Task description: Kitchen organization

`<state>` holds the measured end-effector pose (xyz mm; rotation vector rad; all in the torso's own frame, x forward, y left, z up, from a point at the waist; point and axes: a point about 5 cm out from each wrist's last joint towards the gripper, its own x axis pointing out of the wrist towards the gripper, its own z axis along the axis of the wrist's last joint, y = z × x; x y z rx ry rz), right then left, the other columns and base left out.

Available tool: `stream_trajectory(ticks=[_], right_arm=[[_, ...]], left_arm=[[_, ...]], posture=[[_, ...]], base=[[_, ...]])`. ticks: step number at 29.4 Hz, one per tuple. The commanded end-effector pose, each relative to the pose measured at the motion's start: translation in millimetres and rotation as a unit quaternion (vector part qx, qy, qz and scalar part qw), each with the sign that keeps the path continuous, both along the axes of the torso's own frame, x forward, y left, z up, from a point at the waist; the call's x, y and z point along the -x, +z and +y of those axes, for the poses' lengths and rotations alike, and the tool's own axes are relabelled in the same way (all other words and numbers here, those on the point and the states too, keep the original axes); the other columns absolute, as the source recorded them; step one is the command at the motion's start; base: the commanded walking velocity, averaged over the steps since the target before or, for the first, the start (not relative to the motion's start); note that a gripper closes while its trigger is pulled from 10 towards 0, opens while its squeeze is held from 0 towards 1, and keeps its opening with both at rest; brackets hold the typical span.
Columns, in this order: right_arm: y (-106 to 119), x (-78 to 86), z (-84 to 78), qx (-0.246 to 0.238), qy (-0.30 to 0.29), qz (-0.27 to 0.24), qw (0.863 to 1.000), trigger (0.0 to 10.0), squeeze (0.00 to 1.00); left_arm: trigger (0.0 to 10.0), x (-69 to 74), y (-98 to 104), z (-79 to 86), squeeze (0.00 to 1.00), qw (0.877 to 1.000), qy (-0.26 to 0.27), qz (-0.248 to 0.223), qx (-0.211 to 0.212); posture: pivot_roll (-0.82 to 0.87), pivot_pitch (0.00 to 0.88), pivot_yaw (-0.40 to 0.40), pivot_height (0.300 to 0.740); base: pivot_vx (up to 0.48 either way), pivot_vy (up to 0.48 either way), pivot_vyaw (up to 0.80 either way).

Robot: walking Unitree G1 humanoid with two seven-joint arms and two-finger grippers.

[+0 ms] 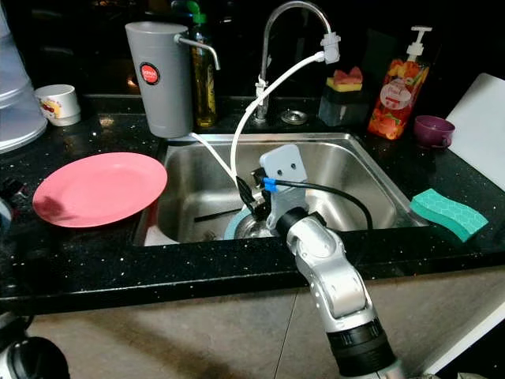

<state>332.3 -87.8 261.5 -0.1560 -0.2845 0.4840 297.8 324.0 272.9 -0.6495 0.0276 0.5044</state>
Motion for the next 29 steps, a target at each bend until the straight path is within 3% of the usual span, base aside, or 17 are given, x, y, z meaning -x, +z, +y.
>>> stream_trajectory(ticks=[1, 12, 13, 14, 16, 18, 19, 29], right_arm=[[-1.9, -1.4, -1.4, -0.001, -0.006, 0.009, 1.000, 10.0, 0.00], [-0.9, -1.0, -3.6, -0.003, -0.011, 0.007, 1.000, 10.0, 0.00], [-0.7, -1.0, -3.7, -0.003, -0.011, 0.007, 1.000, 10.0, 0.00], [-0.7, -1.0, -3.7, -0.003, -0.011, 0.007, 1.000, 10.0, 0.00], [-0.7, -1.1, -3.7, -0.004, -0.010, 0.007, 1.000, 10.0, 0.00], [-0.3, -1.2, -3.4, -0.004, -0.010, 0.007, 1.000, 10.0, 0.00], [-0.1, -1.2, -3.3, -0.004, -0.010, 0.006, 1.000, 10.0, 0.00], [1.8, -2.1, -3.7, -0.007, -0.013, 0.003, 1.000, 10.0, 0.00]], left_arm=[[10.0, -2.8, -3.2, -3.8, 0.00, 0.999, -0.035, 0.002, 0.016], [10.0, -7.3, -16.1, -7.2, 0.00, 0.995, -0.063, -0.004, 0.074], [6.6, -7.0, -17.6, -7.6, 0.00, 0.994, -0.065, -0.003, 0.085], [6.6, -7.0, -18.2, -8.0, 0.00, 0.994, -0.066, -0.003, 0.090], [3.5, -7.2, -20.6, -9.6, 0.00, 0.993, -0.067, -0.003, 0.100], [3.3, -7.9, -23.6, -12.5, 0.00, 0.991, -0.071, -0.003, 0.111], [0.0, -8.3, -25.0, -13.5, 0.00, 0.991, -0.071, -0.002, 0.113], [0.0, -13.6, -16.2, -16.5, 0.00, 0.988, -0.082, -0.040, 0.122]], posture=[[0.14, 0.149, -0.056, 0.740], [0.13, 0.145, -0.057, 0.740], [0.13, 0.145, -0.057, 0.740], [0.13, 0.145, -0.057, 0.740], [0.13, 0.143, -0.058, 0.740], [0.13, 0.143, -0.058, 0.740], [0.13, 0.143, -0.058, 0.740], [0.13, 0.139, -0.061, 0.740]], base=[[0.000, 0.000, 0.00], [0.000, 0.000, 0.00], [0.000, 0.000, 0.00], [0.000, 0.000, 0.00], [0.000, 0.000, 0.00], [0.000, 0.000, 0.00], [0.000, 0.000, 0.00], [0.000, 0.000, 0.00]])
